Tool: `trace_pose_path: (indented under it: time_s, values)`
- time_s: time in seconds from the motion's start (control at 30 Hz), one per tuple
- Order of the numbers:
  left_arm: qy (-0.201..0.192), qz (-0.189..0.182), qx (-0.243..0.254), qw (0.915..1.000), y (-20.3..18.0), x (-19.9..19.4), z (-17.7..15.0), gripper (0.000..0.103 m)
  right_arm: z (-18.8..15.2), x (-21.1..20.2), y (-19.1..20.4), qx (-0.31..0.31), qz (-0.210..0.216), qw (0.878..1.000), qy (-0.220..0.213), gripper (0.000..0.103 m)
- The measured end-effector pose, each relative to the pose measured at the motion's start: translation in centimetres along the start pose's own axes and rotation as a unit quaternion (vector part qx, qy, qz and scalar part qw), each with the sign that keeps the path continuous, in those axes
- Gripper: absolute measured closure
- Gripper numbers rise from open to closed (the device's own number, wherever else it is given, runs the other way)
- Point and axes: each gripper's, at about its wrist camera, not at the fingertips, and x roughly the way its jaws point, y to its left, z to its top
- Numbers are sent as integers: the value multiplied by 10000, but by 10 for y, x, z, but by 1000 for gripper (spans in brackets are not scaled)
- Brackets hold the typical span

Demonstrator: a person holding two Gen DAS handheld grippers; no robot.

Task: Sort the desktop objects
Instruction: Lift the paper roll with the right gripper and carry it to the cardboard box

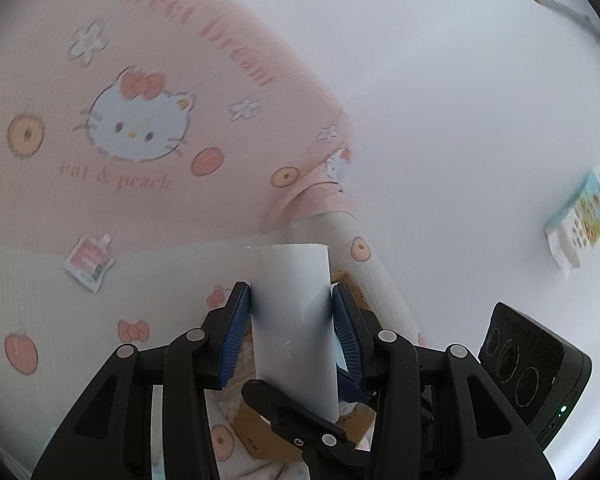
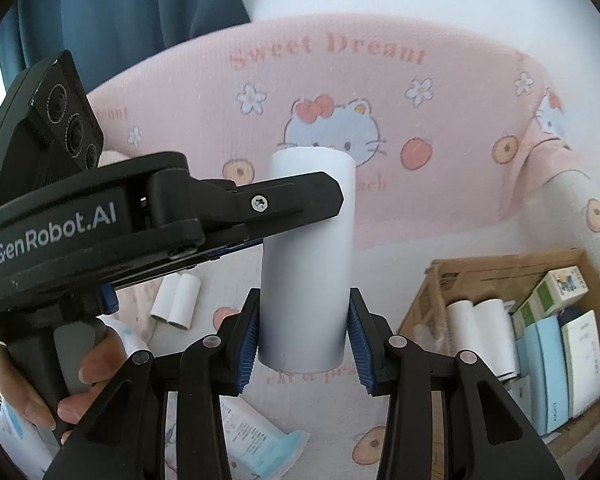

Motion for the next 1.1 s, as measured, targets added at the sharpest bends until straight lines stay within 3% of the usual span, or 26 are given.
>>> trace_pose_path:
  time_s: [0.27, 0.4, 0.67, 0.87, 1.1]
  values:
    - [1, 188, 826, 9964, -48, 18, 8, 57, 7, -17, -22, 142, -64, 9998, -134, 65]
    - [2, 107, 1101, 9939, -64, 32, 18, 57, 16, -23, -39, 352, -135, 9990, -219, 65]
    - [352, -361, 1125, 9924, -79, 63, 27, 57, 22, -32, -78, 387, -259, 9984, -333, 65]
    - [774, -776, 837, 9904, -82, 97, 21, 58, 10, -37, -112, 483, -289, 9980, -279, 65]
    - [1309, -872, 512, 9862, -77, 137, 7, 58, -8, -33, -150, 517, -162, 9985, -23, 64]
